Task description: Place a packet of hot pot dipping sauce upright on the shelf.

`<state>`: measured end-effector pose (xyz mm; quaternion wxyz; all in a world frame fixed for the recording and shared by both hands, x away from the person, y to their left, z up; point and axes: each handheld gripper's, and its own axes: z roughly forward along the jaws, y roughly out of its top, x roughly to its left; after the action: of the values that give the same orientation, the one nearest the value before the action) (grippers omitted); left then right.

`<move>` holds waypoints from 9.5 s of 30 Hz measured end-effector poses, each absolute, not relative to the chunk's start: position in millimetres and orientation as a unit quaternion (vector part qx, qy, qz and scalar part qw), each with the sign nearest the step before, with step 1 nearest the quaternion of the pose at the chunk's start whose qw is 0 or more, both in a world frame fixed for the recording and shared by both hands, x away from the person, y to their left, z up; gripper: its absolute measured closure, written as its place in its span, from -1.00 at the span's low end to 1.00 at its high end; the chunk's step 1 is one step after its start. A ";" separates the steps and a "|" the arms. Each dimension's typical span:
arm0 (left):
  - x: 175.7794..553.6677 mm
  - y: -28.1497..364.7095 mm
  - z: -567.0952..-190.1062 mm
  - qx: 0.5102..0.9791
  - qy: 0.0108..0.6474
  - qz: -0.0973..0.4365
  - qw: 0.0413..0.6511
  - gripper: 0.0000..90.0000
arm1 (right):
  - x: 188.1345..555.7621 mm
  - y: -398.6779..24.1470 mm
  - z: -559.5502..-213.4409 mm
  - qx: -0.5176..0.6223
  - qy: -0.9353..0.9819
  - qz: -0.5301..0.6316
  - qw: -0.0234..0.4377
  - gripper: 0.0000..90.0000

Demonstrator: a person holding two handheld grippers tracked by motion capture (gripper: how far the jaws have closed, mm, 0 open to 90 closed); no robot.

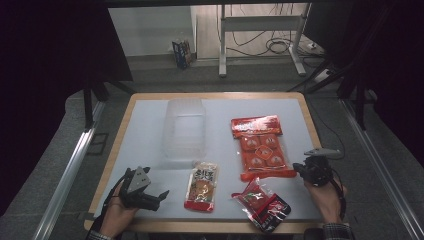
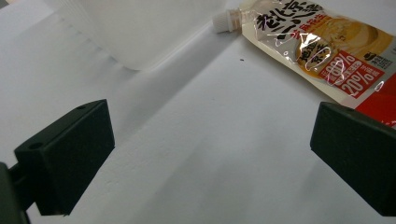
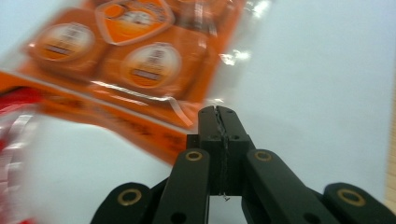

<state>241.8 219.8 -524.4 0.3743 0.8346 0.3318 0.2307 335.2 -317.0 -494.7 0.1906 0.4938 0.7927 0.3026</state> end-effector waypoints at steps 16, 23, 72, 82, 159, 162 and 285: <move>241.9 217.8 -525.5 0.839 0.329 0.231 0.368 -1.00 | 340.8 -316.6 -506.0 0.508 0.803 0.261 0.172 0.97; 241.9 217.6 -525.7 0.839 0.329 0.232 0.366 -1.00 | 336.2 -297.7 -506.2 0.478 0.824 0.258 0.162 0.97; 242.5 216.1 -526.0 0.843 0.324 0.238 0.357 -1.00 | 367.3 -154.6 -517.5 0.330 0.891 0.305 0.073 0.94; 241.7 216.5 -525.3 0.842 0.323 0.240 0.359 -1.00 | 375.9 -121.0 -519.8 0.306 0.898 0.308 0.074 0.94; 240.3 211.4 -527.2 0.858 0.314 0.223 0.340 -0.99 | 420.2 -278.5 -507.5 0.450 0.817 0.325 0.155 -0.99; 240.2 210.7 -527.6 0.859 0.312 0.223 0.338 -0.99 | 422.1 -276.4 -511.5 0.449 0.821 0.323 0.141 -0.98; 238.9 207.6 -527.2 0.862 0.304 0.231 0.333 -0.99 | 449.9 -126.2 -290.5 0.331 0.821 0.445 0.135 0.97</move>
<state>238.9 207.6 -527.2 0.3333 0.8619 0.3041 0.2313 449.9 -126.2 -290.5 0.1348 0.3309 0.8210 0.4453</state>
